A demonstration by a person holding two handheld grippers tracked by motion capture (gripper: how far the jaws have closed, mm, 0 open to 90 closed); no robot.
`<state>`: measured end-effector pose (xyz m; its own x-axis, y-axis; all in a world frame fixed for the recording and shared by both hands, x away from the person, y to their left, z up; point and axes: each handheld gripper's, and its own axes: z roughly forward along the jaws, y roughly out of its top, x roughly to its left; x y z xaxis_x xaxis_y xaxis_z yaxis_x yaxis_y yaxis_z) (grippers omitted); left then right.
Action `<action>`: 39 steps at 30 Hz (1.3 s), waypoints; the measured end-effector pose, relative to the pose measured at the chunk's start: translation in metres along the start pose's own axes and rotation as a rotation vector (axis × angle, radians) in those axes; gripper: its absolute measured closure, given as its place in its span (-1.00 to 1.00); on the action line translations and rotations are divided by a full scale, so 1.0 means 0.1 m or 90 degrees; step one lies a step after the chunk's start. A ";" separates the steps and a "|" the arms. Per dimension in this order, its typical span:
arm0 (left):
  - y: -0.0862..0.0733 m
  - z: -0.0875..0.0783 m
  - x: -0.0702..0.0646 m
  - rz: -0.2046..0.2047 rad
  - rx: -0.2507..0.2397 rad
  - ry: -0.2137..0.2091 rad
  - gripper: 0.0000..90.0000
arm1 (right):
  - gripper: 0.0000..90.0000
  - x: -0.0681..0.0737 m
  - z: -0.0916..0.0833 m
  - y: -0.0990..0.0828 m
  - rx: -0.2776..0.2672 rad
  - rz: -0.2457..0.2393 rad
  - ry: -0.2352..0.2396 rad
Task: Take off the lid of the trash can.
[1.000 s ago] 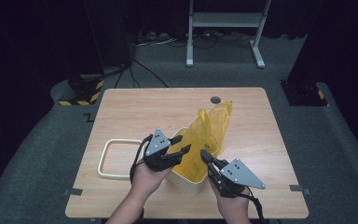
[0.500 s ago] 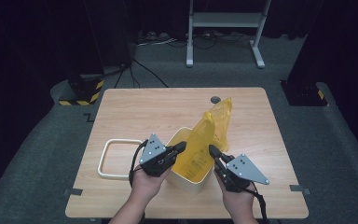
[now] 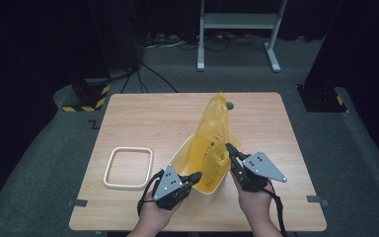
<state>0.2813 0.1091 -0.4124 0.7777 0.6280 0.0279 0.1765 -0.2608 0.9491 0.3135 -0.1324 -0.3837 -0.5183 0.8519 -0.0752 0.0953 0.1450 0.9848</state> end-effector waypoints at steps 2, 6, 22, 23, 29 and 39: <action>-0.04 0.00 0.02 -0.007 0.007 0.002 1.00 | 0.91 0.01 -0.07 0.01 -0.010 0.005 0.004; -0.07 -0.02 0.04 -0.009 0.010 0.010 1.00 | 0.88 0.04 -0.21 0.03 -0.034 0.015 0.011; -0.10 -0.01 0.01 0.009 0.026 0.022 1.00 | 0.60 0.26 -0.16 0.21 -0.011 0.034 0.074; -0.10 -0.02 0.01 0.004 0.027 0.023 1.00 | 0.60 0.29 -0.17 0.15 -0.004 0.033 0.074; -0.11 -0.09 0.12 -0.034 0.013 0.048 0.87 | 0.61 0.35 -0.19 -0.06 0.026 0.012 0.069; 0.08 -0.18 0.34 -0.095 -0.052 0.088 0.62 | 0.61 0.41 -0.15 -0.16 0.047 -0.005 0.077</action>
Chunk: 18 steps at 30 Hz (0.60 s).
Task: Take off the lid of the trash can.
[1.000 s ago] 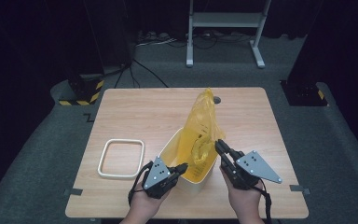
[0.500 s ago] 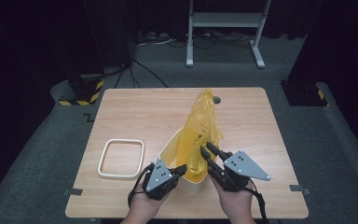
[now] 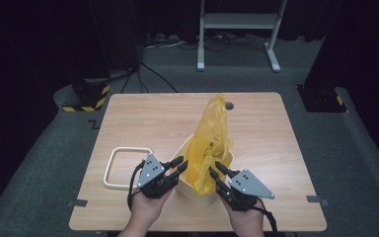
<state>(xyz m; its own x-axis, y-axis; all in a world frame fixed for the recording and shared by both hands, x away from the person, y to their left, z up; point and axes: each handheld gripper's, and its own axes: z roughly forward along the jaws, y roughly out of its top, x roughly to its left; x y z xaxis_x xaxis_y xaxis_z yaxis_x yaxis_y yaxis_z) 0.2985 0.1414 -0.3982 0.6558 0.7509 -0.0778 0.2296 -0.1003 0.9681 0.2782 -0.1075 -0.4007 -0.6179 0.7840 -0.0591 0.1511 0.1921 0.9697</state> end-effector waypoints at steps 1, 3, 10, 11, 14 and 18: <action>0.04 0.01 -0.01 -0.006 -0.008 -0.001 0.55 | 0.61 0.02 0.02 -0.01 0.005 0.000 0.002; 0.09 0.03 -0.03 -0.009 -0.014 -0.006 0.48 | 0.61 0.03 0.04 -0.03 0.008 -0.005 0.003; 0.23 0.17 -0.13 -0.022 -0.021 -0.039 0.27 | 0.61 0.07 0.09 -0.07 0.021 -0.014 0.005; 0.25 0.19 -0.15 -0.024 -0.020 -0.046 0.25 | 0.61 0.07 0.10 -0.07 0.023 -0.017 0.005; 0.28 0.27 -0.19 -0.013 -0.005 -0.059 0.20 | 0.61 0.08 0.11 -0.09 0.027 -0.019 0.005; 0.25 0.38 -0.17 -0.024 0.038 -0.062 0.28 | 0.61 0.08 0.10 -0.09 0.027 -0.016 0.006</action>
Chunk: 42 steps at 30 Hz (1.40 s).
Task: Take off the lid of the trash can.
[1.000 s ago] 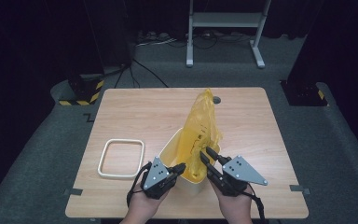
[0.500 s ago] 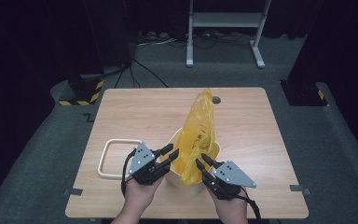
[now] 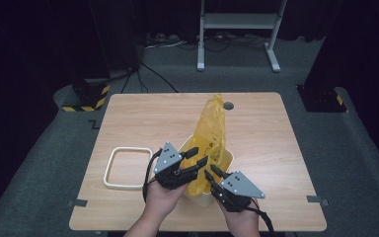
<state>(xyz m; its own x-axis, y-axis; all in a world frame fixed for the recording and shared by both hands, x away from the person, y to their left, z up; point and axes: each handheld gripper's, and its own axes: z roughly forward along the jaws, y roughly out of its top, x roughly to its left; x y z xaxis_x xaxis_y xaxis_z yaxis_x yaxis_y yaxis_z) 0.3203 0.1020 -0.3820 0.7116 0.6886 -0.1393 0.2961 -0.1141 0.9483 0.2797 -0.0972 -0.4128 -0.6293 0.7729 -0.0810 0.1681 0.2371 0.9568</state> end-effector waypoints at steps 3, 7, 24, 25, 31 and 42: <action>-0.03 0.05 0.02 0.009 0.034 -0.002 0.71 | 0.61 -0.01 -0.01 0.01 -0.002 0.002 -0.002; -0.06 0.09 0.01 0.018 0.053 -0.005 0.92 | 0.61 -0.03 -0.04 0.01 -0.005 0.004 -0.004; -0.22 0.02 -0.11 0.001 0.007 -0.001 1.00 | 0.33 -0.23 -0.07 0.09 -0.060 0.099 -0.086; -0.22 0.01 -0.11 0.001 0.002 0.001 1.00 | 0.36 -0.24 -0.04 0.07 -0.053 0.102 -0.086; -0.24 -0.09 -0.03 -0.006 -0.004 0.017 1.00 | 0.99 -0.23 0.05 0.01 -0.020 0.103 -0.076; -0.37 -0.56 0.11 0.008 -0.001 0.069 1.00 | 1.00 -0.14 -0.41 0.12 -0.077 0.059 -0.073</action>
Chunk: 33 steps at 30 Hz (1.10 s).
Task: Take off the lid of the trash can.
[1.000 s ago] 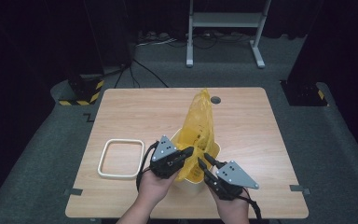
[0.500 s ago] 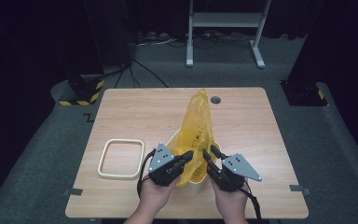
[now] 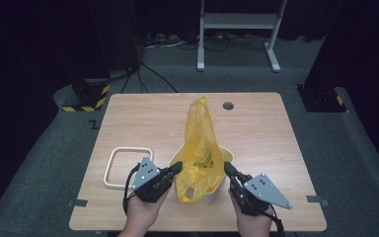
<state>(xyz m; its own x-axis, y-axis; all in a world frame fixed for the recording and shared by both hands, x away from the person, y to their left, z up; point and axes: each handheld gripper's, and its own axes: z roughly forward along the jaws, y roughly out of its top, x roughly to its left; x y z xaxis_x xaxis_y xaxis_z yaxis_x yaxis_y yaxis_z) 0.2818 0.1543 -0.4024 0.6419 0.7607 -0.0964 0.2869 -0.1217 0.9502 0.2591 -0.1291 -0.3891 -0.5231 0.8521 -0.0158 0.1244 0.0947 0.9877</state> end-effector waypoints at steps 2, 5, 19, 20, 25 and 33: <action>-0.09 -0.04 0.04 0.003 0.019 0.013 1.00 | 1.00 0.04 -0.09 -0.04 0.005 -0.009 0.007; -0.19 -0.13 0.15 -0.009 0.029 0.027 1.00 | 1.00 0.09 -0.14 -0.12 0.018 -0.009 0.019; 0.18 0.08 0.19 0.014 0.000 -0.026 0.10 | 1.00 0.12 0.03 -0.28 0.046 -0.025 0.006; 0.20 0.14 0.19 0.013 0.008 -0.030 0.05 | 1.00 0.12 0.04 -0.29 0.047 -0.029 0.005; 0.25 0.39 0.19 0.010 0.059 -0.090 0.74 | 0.83 0.06 0.06 -0.29 0.053 -0.018 0.005; 0.20 0.42 0.11 0.019 0.055 -0.092 0.99 | 0.39 -0.10 0.13 0.10 -0.010 0.009 -0.018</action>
<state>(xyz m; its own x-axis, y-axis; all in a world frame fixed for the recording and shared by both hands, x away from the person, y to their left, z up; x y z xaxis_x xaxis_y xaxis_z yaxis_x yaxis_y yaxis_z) 0.3240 0.1335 -0.3972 0.7442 0.6577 -0.1165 0.3231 -0.2018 0.9246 0.2766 -0.1294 -0.3807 -0.4972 0.8676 -0.0054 0.1186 0.0741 0.9902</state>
